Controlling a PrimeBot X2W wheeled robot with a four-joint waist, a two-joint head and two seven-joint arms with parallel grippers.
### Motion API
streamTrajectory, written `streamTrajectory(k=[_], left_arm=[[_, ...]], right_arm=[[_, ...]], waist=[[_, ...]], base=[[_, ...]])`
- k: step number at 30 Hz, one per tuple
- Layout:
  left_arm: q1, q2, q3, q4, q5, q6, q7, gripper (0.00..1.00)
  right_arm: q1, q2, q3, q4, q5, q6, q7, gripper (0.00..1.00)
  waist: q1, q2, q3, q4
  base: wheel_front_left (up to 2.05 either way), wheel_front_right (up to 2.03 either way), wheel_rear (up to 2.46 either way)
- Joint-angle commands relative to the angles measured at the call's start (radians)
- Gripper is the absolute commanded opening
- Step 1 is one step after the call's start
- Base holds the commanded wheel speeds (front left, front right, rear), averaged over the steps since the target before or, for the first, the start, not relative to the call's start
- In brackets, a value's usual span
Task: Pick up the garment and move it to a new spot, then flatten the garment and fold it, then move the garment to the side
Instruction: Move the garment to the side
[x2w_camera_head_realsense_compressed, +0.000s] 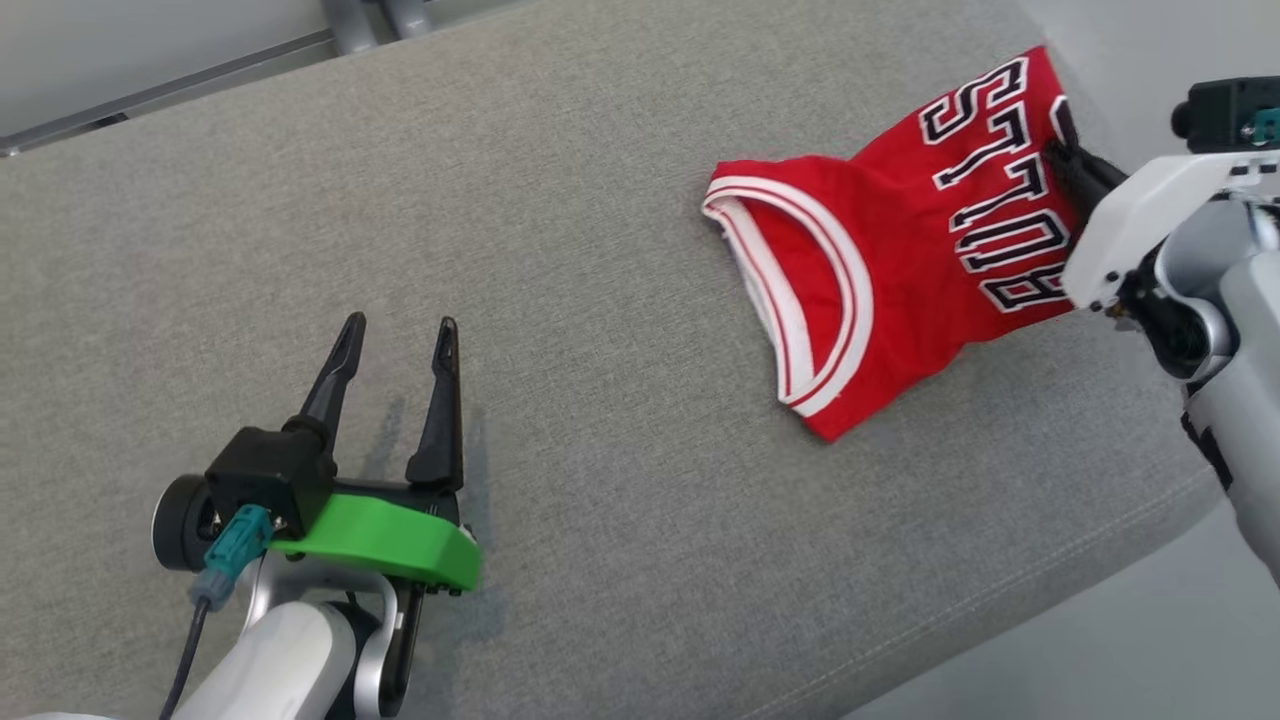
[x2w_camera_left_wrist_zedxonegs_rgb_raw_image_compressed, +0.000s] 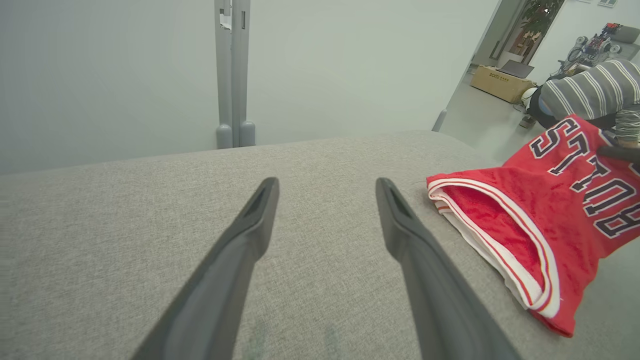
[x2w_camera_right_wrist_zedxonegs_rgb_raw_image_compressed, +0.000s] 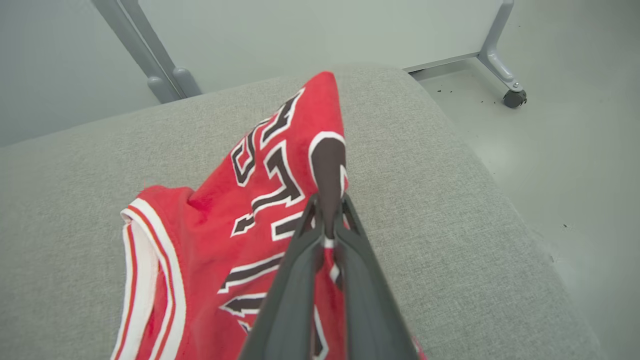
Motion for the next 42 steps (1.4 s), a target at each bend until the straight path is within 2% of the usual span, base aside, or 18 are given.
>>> streamTrajectory(k=[1, 7, 12, 16, 17, 18, 19, 23, 30, 37, 42], left_arm=[[-0.02, 0.015, 0.004, -0.016, 0.013, 0.006, 0.005, 1.0], [-0.041, 0.04, 0.01, -0.058, 0.029, 0.023, 0.027, 1.0], [-0.055, 0.05, 0.01, -0.083, 0.038, 0.029, 0.04, 1.0], [-0.062, 0.06, 0.008, -0.102, 0.047, 0.035, 0.051, 1.0], [-0.065, 0.062, 0.007, -0.107, 0.049, 0.036, 0.054, 1.0], [-0.069, 0.063, 0.006, -0.111, 0.05, 0.037, 0.057, 1.0], [-0.071, 0.063, 0.004, -0.113, 0.053, 0.037, 0.059, 1.0], [-0.075, 0.064, 0.003, -0.116, 0.056, 0.041, 0.064, 1.0], [-0.061, 0.062, 0.005, -0.109, 0.047, 0.048, 0.058, 1.0], [-0.039, 0.046, 0.009, -0.085, 0.024, 0.041, 0.034, 1.0], [-0.013, 0.028, 0.03, -0.042, -0.01, 0.032, -0.009, 1.0]], right_arm=[[-0.034, -0.013, -0.026, 0.048, -0.012, 0.0, -0.025, 0.0], [-0.113, -0.071, -0.115, 0.209, -0.045, 0.0, -0.088, 0.0], [-0.15, -0.107, -0.15, 0.288, -0.072, 0.0, -0.128, 0.0], [-0.184, -0.12, -0.162, 0.366, -0.138, 0.0, -0.194, 0.0], [-0.193, -0.123, -0.163, 0.387, -0.158, 0.0, -0.214, 0.41], [-0.201, -0.121, -0.162, 0.407, -0.18, 0.0, -0.233, 0.77], [-0.209, -0.121, -0.168, 0.426, -0.197, 0.0, -0.259, 1.0], [-0.235, -0.113, -0.173, 0.497, -0.271, 0.0, -0.344, 1.0], [-0.255, -0.057, -0.163, 0.539, -0.297, 0.0, -0.384, 1.0], [-0.239, -0.013, -0.09, 0.466, -0.283, 0.0, -0.408, 1.0], [-0.199, 0.004, 0.0, 0.35, -0.25, 0.0, -0.42, 1.0]], waist=[[0.0, 0.01, 0.027, 0.035], [0.0, 0.01, 0.082, 0.091], [0.0, 0.01, 0.114, 0.118], [0.0, 0.01, 0.137, 0.136], [0.0, 0.01, 0.141, 0.14], [0.0, 0.01, 0.145, 0.143], [0.0, 0.01, 0.147, 0.146], [0.0, 0.01, 0.151, 0.154], [0.0, 0.01, 0.134, 0.153], [0.0, 0.01, 0.074, 0.148], [0.0, 0.01, -0.01, 0.167]], base=[[0.0, 0.0, 0.0], [0.0, 0.0, 0.0], [0.0, 0.0, 0.0], [0.0, 0.0, 0.0], [0.0, 0.0, 0.0], [0.0, 0.0, 0.0], [0.0, 0.0, 0.0], [0.0, 0.0, 0.0], [0.0, 0.0, 0.0], [0.0, 0.0, 0.0], [0.0, 0.0, 0.0]])
